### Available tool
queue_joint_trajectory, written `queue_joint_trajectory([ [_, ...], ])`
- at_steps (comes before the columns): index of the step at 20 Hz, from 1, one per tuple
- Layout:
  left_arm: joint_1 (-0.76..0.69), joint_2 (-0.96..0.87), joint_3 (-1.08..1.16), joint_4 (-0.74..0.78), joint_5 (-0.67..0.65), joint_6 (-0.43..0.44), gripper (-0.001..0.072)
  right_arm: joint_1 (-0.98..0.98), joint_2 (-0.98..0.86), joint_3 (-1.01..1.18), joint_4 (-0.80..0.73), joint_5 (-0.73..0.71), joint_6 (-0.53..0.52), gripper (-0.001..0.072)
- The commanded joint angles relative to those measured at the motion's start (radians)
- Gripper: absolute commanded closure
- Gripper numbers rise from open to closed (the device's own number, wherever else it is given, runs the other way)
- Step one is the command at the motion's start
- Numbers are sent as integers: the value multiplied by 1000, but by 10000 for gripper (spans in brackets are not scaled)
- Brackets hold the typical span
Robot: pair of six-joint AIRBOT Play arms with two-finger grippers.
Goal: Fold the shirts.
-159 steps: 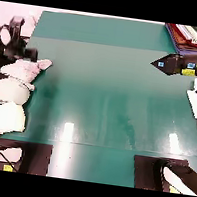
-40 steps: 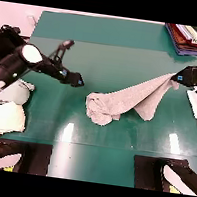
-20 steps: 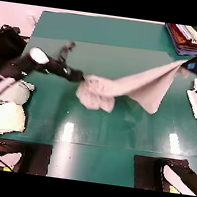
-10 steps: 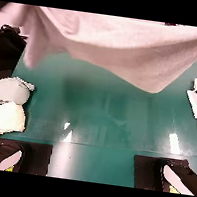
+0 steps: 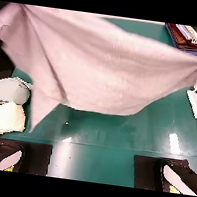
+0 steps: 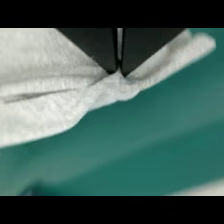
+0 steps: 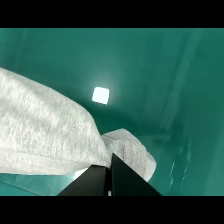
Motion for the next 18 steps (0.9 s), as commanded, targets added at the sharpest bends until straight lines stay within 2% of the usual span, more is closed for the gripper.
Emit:
queue_joint_trajectory([
  [1,1,-145,-252,-39,-10,15,680,1,-52,-283,-32,-96,13,701],
  [4,1,-309,-396,-56,121,72,680,1,-183,-399,-21,-236,-35,701],
  [6,1,-400,-395,-53,198,71,679,1,-261,-398,1,-324,-65,700],
  [8,1,-443,-370,-45,266,34,675,-5,-325,-346,41,-356,-86,690],
  [9,3,-446,-346,-36,289,21,427,-14,-355,-302,60,-355,-96,509],
  [10,11,-444,-314,-34,289,-3,134,-27,-375,-259,81,-348,-96,301],
  [13,79,-430,-206,-33,152,-57,113,-60,-364,-188,106,-305,-103,302],
  [15,111,-396,-235,-32,62,-76,113,-77,-303,-225,106,-301,-121,302],
  [18,93,-315,-436,-40,100,-109,113,-80,-193,-342,106,-321,-137,303],
])
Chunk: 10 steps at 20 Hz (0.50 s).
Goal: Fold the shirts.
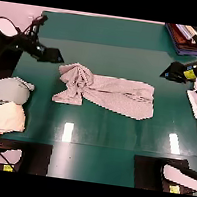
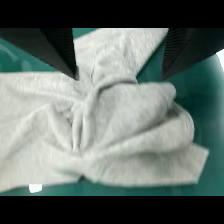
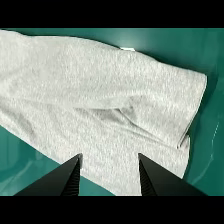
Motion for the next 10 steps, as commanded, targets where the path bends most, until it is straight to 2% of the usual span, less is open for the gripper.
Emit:
queue_joint_trajectory([
  [1,-11,80,-205,-8,24,-68,112,-10,108,-107,10,-32,-23,303],
  [3,-52,113,-370,-31,101,-93,112,-9,167,-185,10,-80,-23,304],
  [6,-129,114,-541,-146,252,-89,112,-9,219,-267,11,-108,-22,304],
  [10,-210,112,-602,-187,436,-90,112,-9,226,-278,12,-97,-22,304],
])
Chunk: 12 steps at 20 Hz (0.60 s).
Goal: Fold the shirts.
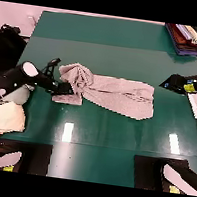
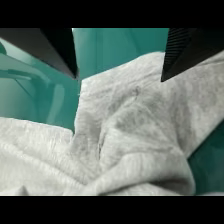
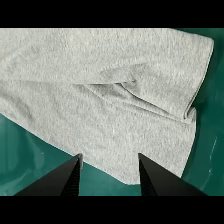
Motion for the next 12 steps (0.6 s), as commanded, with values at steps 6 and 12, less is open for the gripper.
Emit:
queue_joint_trajectory([
  [6,-97,4,-68,-34,221,-40,112,2,18,-24,29,-3,0,305],
  [12,-93,4,-65,32,266,-96,113,53,17,-24,26,-4,0,305],
])
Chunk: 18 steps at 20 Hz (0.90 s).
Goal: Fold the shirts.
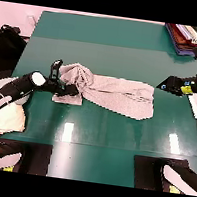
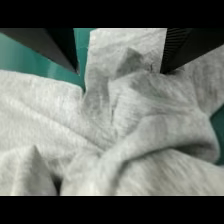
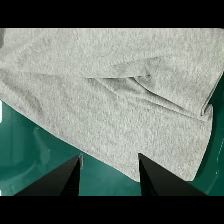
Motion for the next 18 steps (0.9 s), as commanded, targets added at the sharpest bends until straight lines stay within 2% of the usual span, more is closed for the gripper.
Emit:
queue_joint_trajectory([
  [1,-2,1,0,27,48,-29,113,27,1,0,3,-4,0,306],
  [3,-3,0,0,26,74,-50,113,27,1,0,4,-4,0,307],
  [5,-3,0,0,14,72,-55,113,26,1,0,4,-5,1,345],
  [11,-3,-51,0,-7,51,-54,115,26,1,0,4,-5,2,345],
  [12,-3,-56,0,-14,43,-55,265,26,1,0,3,0,2,345],
  [13,-3,-51,2,-24,42,-53,519,25,1,0,2,7,2,345],
  [14,-1,-45,22,-19,28,-39,675,16,1,0,2,16,1,345],
  [18,90,25,184,48,-175,55,680,-78,29,-4,-45,92,-3,345],
])
